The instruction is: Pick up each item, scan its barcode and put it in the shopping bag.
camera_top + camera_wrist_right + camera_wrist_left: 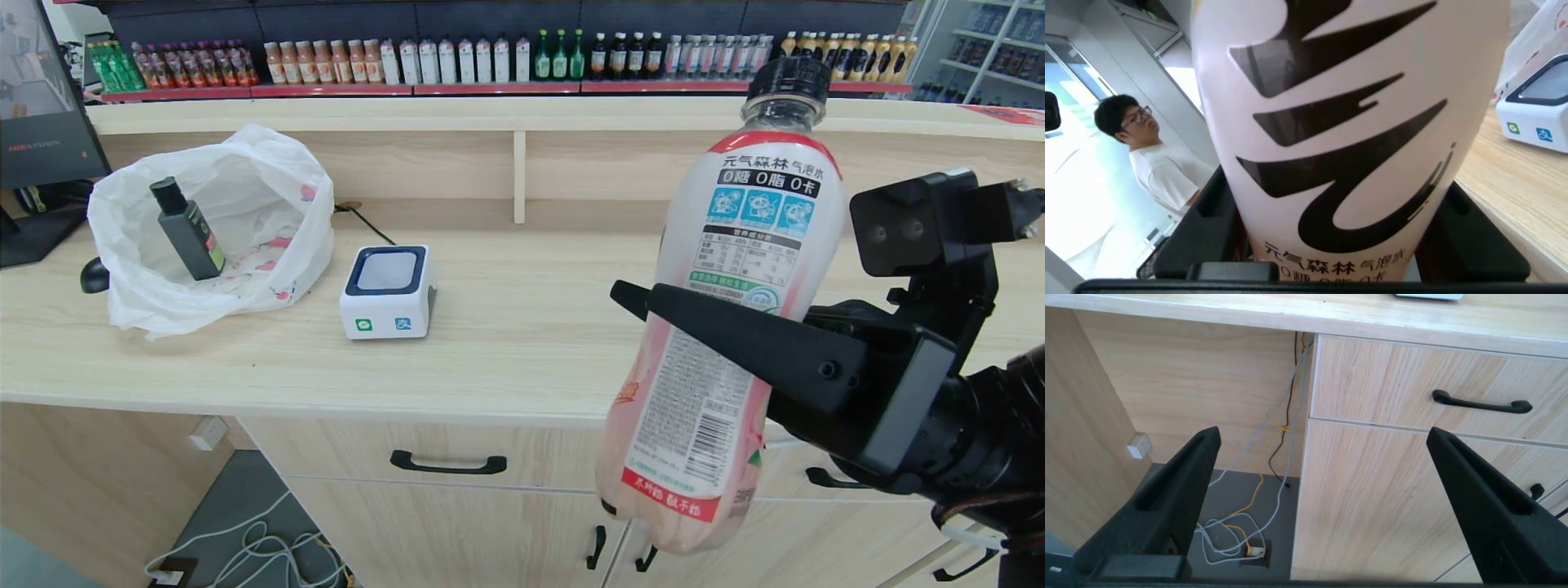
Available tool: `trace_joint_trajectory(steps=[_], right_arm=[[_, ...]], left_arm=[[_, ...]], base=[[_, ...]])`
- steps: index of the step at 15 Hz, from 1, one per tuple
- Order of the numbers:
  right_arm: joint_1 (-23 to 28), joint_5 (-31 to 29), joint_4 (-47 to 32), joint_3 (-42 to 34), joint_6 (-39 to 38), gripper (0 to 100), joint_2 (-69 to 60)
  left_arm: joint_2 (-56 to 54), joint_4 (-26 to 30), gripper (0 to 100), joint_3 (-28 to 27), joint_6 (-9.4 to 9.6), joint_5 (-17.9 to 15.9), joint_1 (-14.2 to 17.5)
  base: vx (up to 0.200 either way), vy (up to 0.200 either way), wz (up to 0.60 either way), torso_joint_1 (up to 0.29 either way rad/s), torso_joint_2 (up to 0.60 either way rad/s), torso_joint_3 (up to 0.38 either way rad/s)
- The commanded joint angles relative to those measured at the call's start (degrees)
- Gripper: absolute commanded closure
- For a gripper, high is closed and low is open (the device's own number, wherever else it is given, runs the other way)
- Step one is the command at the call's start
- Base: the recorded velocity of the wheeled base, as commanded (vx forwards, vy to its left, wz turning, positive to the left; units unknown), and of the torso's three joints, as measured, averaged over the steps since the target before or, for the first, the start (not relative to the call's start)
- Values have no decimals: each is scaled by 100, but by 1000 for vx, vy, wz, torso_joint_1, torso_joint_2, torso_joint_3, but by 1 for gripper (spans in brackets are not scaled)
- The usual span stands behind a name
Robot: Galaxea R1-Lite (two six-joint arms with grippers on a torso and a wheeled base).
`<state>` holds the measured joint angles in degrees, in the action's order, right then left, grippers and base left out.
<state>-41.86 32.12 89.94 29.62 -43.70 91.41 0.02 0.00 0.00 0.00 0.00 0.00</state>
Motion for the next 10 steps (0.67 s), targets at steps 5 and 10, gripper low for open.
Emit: trace_joint_trajectory(steps=[5, 10], right_arm=[[47, -57, 6, 44, 187, 100, 26], [91, -681, 6, 44, 582, 100, 18]], left_arm=[[-2, 0, 0, 0, 0, 0, 0], [-2, 0, 0, 0, 0, 0, 0]], base=[[0, 0, 0, 0, 0, 0], [0, 0, 0, 0, 0, 0]])
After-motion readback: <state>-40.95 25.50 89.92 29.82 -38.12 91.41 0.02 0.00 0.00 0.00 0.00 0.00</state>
